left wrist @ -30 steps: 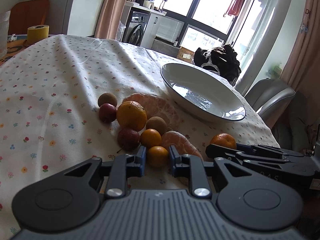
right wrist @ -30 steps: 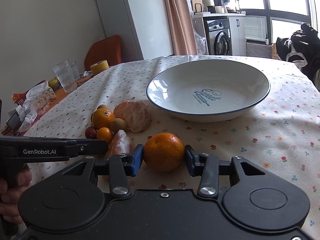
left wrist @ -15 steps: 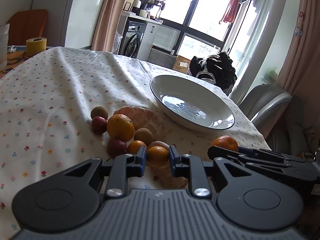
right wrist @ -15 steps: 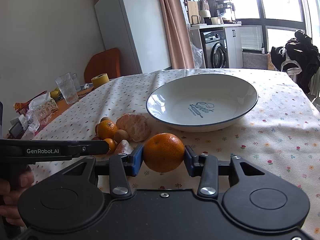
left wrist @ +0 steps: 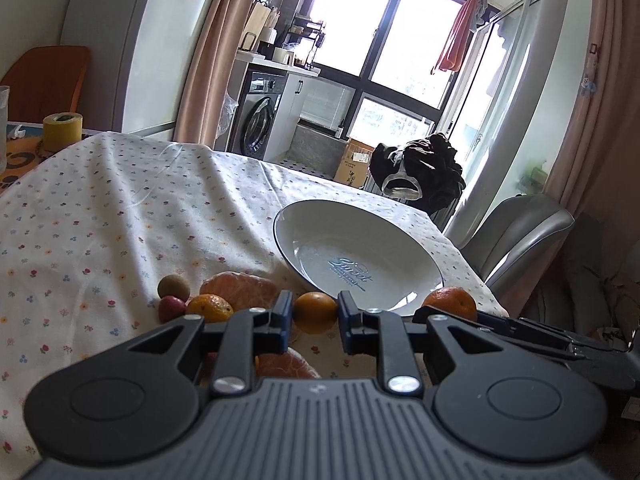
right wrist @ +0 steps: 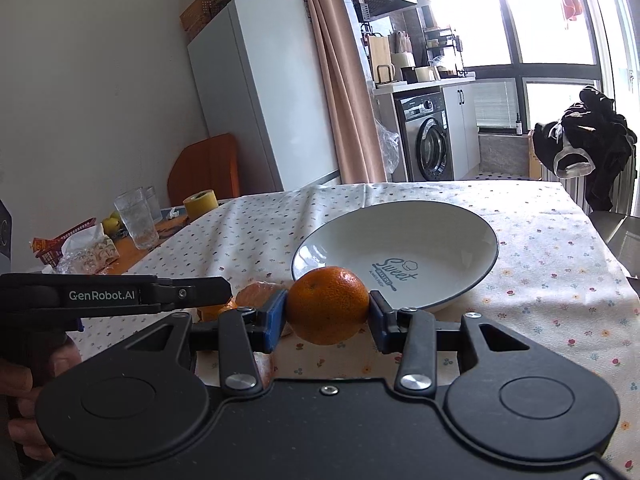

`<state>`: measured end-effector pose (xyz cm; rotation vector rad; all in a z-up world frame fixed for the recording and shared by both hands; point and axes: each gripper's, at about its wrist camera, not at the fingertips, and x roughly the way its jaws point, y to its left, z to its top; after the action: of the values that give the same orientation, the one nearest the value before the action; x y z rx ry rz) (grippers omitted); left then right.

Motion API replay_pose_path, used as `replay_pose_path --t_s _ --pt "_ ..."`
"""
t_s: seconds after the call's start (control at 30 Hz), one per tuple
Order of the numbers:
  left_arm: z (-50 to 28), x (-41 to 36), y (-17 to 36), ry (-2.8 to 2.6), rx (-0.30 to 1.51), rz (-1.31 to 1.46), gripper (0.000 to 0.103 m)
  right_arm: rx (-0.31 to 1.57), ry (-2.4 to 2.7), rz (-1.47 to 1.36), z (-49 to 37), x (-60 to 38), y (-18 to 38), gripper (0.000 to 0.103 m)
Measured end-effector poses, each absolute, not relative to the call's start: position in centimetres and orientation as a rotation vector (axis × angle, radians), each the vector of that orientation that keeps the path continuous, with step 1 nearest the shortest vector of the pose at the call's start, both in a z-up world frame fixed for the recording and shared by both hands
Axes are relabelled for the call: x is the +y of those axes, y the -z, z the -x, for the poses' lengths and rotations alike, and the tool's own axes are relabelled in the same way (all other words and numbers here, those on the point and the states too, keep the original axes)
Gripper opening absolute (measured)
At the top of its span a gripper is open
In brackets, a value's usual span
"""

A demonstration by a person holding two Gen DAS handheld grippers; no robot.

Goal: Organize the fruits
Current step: 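Carry the large orange with the right gripper over the white bowl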

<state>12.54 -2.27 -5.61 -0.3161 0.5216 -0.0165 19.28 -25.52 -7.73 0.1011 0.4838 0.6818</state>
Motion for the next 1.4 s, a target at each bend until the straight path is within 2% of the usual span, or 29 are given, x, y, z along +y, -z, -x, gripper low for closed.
replay_pose_path --t_s 0.9,1.4 --pt "-18.1 -3.2 3.3 0.000 0.518 0.260 0.022 0.444 -0.634 -0.172 -24.1 -27.1 6.2 0.041" --pt "-22.0 -4.9 5.9 0.045 0.611 0.240 0.022 0.501 -0.596 -0.190 -26.8 -27.0 8.8 0.041"
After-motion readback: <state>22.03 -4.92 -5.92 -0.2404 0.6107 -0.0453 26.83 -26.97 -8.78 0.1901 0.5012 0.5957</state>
